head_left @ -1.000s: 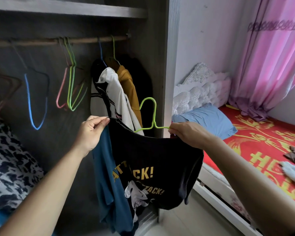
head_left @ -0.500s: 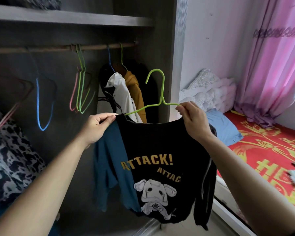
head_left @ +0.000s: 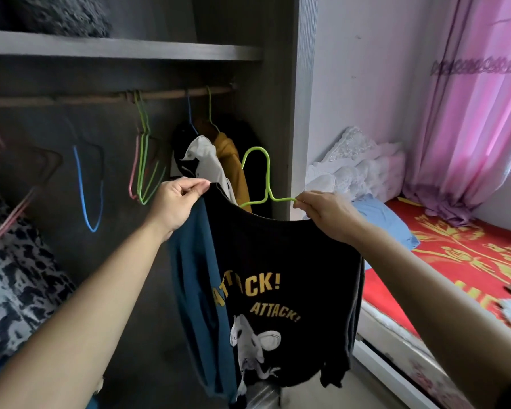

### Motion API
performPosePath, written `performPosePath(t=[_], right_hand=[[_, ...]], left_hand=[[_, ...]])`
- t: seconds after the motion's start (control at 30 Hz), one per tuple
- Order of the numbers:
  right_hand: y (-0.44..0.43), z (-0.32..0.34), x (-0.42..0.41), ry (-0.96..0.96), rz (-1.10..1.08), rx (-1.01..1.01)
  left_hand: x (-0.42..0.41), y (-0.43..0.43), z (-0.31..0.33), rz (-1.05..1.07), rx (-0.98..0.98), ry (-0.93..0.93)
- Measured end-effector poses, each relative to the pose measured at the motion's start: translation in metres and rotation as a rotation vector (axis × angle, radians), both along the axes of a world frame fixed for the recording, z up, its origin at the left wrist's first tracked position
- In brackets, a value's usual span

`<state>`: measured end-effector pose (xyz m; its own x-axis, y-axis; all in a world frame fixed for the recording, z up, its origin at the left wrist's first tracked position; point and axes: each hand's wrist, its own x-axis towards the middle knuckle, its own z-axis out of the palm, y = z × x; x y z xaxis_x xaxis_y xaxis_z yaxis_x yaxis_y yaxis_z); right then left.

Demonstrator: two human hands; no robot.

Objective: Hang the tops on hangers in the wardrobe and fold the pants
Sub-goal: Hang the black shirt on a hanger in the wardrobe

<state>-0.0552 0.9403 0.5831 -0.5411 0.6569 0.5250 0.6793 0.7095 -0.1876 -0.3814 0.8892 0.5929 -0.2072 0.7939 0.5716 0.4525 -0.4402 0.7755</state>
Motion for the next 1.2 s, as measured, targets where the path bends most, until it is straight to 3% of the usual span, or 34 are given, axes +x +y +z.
performPosePath(t=[0.17,0.27,0.63,1.07,1.2], right_hand=[[-0.004,0.012,-0.012,0.357,-0.010,0.098],[0.000,0.026,-0.014,0.430,-0.050,0.141],[0.001,0.023,-0.026,0.363,-0.116,0.167],[-0.012,0.017,-0.064,0.255,-0.146,0.218],[-0.017,0.030,-0.089,0.243,-0.165,0.193]], left_hand=[[0.002,-0.003,0.016,0.001,0.078,0.089],[-0.003,-0.006,0.026,0.042,0.063,0.204],[-0.019,-0.005,-0.004,0.022,-0.051,0.104],[-0.049,0.012,-0.027,0.173,-0.089,0.344],[-0.066,0.016,-0.022,0.229,-0.078,0.501]])
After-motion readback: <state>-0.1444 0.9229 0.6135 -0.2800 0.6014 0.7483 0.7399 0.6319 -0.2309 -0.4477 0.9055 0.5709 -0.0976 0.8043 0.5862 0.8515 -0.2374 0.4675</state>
